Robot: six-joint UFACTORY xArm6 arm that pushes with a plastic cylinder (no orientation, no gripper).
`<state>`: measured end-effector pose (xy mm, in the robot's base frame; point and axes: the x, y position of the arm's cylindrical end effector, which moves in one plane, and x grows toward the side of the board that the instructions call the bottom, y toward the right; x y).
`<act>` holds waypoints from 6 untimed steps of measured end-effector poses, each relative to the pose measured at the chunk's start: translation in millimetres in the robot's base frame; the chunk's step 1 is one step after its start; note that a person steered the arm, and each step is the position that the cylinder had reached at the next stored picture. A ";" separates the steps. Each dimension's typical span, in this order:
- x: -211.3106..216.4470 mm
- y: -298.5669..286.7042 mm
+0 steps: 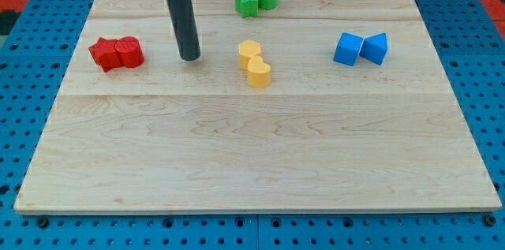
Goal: Move the red blocks above the blue blocks
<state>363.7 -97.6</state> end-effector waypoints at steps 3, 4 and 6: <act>49.4 21.4; 88.9 -8.7; 101.5 -95.0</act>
<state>465.3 -192.6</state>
